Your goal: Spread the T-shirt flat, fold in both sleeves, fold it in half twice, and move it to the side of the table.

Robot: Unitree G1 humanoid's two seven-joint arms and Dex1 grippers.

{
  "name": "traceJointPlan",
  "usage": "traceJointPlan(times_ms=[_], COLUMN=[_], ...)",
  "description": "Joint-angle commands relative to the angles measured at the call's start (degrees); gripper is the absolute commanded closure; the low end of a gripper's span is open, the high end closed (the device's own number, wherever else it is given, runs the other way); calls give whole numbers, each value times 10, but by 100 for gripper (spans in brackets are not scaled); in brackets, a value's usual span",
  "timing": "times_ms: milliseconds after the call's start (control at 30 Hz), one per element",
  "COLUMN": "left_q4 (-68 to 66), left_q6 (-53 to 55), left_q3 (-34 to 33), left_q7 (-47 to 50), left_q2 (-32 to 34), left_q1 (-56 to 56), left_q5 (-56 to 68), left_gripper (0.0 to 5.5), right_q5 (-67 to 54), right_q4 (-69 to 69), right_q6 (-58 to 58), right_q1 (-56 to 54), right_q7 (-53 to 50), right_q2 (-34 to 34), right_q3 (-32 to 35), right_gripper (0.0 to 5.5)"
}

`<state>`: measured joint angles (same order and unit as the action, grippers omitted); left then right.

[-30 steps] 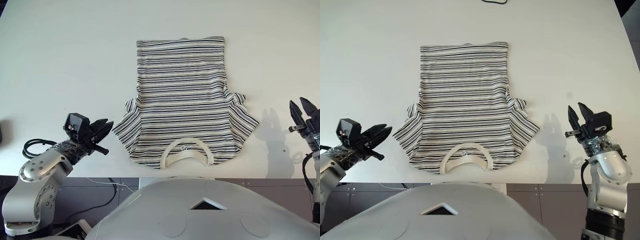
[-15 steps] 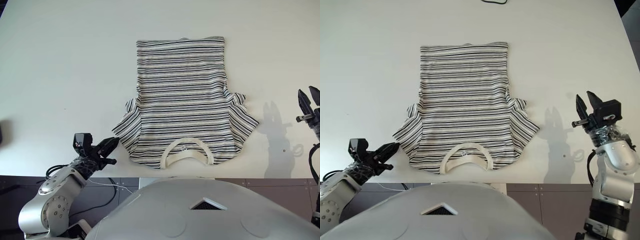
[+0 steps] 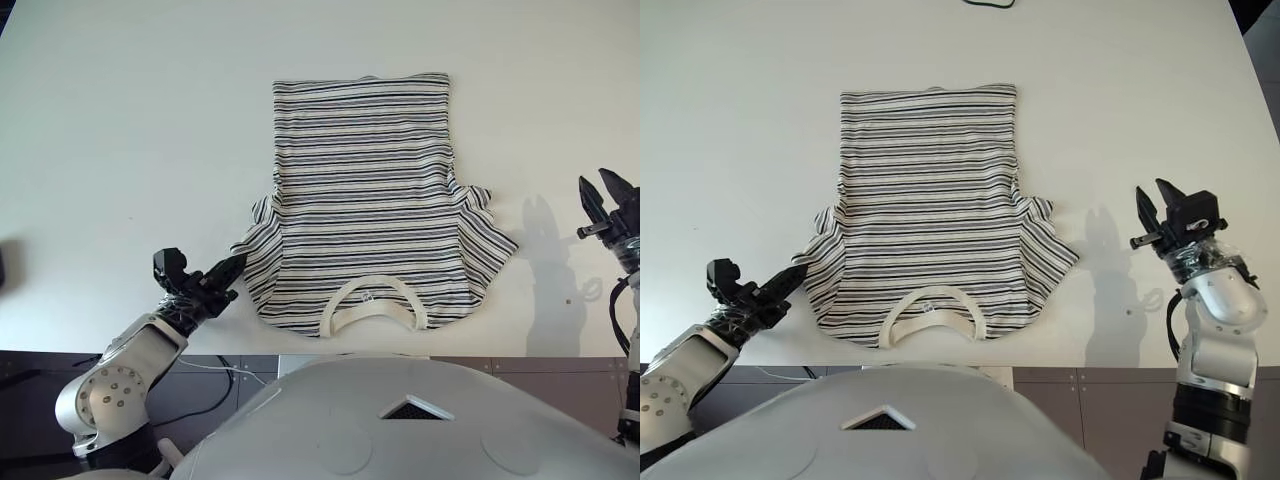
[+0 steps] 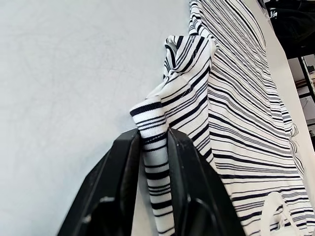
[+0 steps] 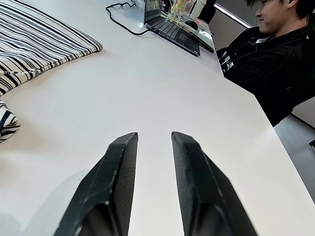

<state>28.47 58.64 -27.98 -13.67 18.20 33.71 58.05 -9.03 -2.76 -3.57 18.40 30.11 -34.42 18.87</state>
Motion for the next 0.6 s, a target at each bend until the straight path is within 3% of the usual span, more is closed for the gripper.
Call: traceJointPlan(times_ms=[33, 133, 300, 400, 600], left_q4=[-20, -13, 1, 3, 109], left_q6=[43, 56, 58, 56, -74], left_q3=[-20, -22, -24, -25, 50], left_q7=[59, 79, 102, 108, -53], left_q2=[8, 11, 10, 18, 106], left_q1=[-3, -7, -10, -14, 14], left_q5=[11, 32, 62, 71, -54], left_gripper=[454, 454, 524, 538, 538], right_q5=[12, 14, 16, 17, 18], right_q4=[-3, -4, -1, -2, -5], right_q6=[-3, -4, -6, -7, -9], right_q1=[2, 4, 0, 1, 8], right_q7=[0, -1, 0, -2, -7], right_q2=[3, 6, 5, 7, 16], right_q3=[-9, -11, -16, -19, -25], right_gripper=[425, 425, 425, 425, 425])
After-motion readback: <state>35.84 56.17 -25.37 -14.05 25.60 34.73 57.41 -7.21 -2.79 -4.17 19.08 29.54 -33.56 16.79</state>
